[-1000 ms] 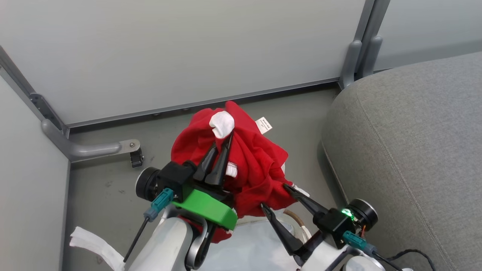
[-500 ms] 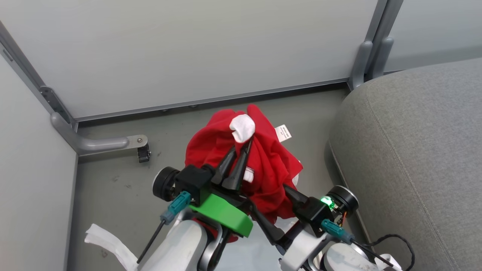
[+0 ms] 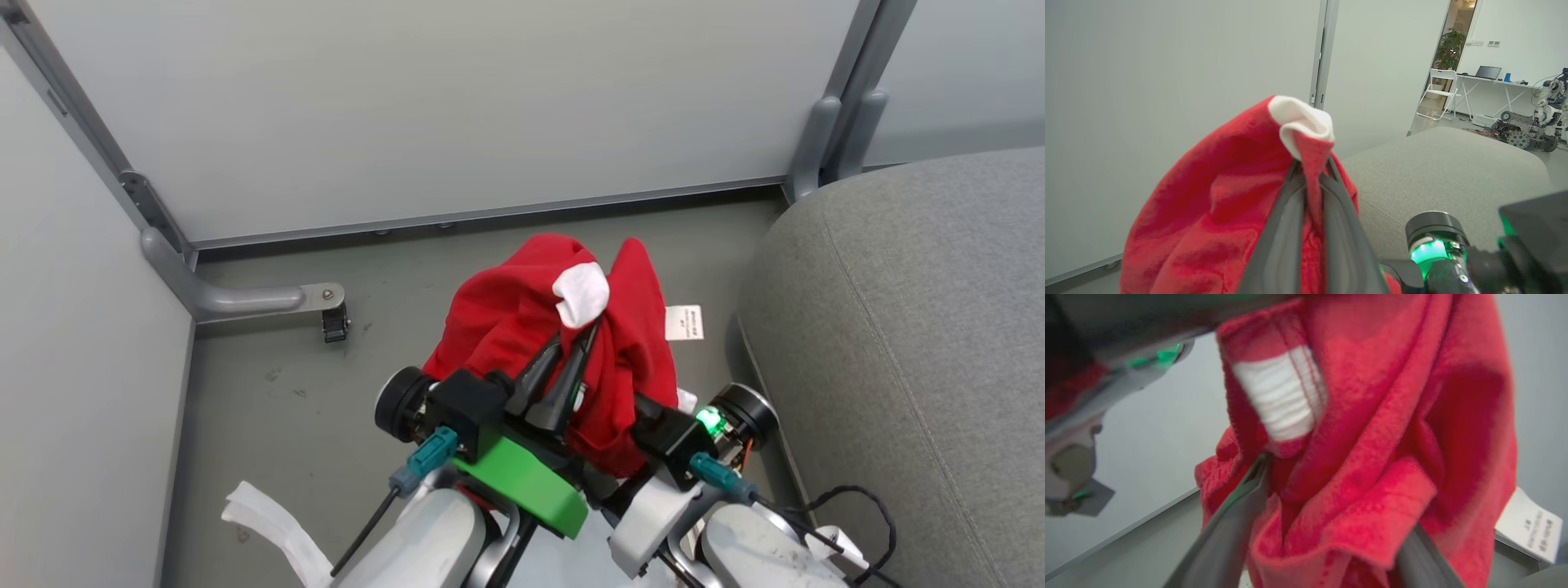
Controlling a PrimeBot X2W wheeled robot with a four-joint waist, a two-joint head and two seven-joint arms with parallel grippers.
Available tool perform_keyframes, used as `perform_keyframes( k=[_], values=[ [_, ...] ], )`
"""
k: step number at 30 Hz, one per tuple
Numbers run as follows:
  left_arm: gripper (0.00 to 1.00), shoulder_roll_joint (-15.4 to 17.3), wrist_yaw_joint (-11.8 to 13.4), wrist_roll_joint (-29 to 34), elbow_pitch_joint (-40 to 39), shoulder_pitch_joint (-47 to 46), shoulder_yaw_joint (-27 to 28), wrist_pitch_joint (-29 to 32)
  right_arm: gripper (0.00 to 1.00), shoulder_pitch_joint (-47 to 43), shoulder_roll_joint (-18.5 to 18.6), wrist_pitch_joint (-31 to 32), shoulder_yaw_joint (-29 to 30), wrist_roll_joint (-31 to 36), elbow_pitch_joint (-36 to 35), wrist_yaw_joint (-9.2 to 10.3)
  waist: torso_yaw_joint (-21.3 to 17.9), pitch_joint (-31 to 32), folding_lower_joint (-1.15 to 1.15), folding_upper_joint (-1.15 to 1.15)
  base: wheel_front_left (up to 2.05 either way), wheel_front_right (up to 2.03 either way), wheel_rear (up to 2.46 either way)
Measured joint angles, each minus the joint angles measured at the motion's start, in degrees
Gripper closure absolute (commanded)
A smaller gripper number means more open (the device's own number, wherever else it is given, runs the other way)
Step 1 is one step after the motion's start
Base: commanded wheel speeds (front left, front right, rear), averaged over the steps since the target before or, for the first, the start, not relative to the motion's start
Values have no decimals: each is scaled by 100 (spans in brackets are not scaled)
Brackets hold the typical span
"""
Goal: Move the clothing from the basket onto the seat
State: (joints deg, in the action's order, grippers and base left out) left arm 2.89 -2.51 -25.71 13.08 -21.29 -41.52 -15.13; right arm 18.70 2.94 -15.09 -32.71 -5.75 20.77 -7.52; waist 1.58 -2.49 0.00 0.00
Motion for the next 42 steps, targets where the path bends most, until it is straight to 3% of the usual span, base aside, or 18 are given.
perform_keyframes(
  k=[6, 7, 8, 9, 24, 40, 41, 42],
  values=[
    [100, 0, 10, -96, -3, -29, -190, 0, 0, 66, -2, 0, 99, -137, -137, 0, 106, 16, 0, 0, 0, 0, 0],
    [100, -1, 19, -97, 0, -30, -209, 0, 25, 65, -3, 0, 102, -157, -129, 0, 120, 22, 0, 0, 0, 0, 0],
    [100, 0, 24, -99, 7, -30, -222, 0, 81, 64, -5, 0, 104, -172, -103, 0, 130, 26, 0, 0, 0, 0, 0],
    [100, 0, 25, -103, 14, -30, -231, 0, 100, 64, -7, 0, 101, -180, -36, 0, 142, 32, 0, 0, 0, 0, 0],
    [100, 7, 49, -138, 26, -27, -205, 29, 100, -77, -15, -9, 289, -255, 331, 0, 109, 102, 0, 0, 0, 0, 0],
    [100, 4, 40, -103, 3, -16, -148, 24, 100, -172, -22, -7, 403, -244, 77, 0, -18, 96, 0, 0, 0, 0, 0],
    [90, 4, 41, -96, -12, -16, -137, 20, 100, -178, -22, -7, 412, -243, 42, 0, -25, 94, 0, 0, 0, 0, 0],
    [19, 3, 42, -94, -26, -16, -125, 20, 100, -183, -18, -7, 421, -243, 13, 0, -31, 92, 0, 0, 0, 0, 0]
  ],
)
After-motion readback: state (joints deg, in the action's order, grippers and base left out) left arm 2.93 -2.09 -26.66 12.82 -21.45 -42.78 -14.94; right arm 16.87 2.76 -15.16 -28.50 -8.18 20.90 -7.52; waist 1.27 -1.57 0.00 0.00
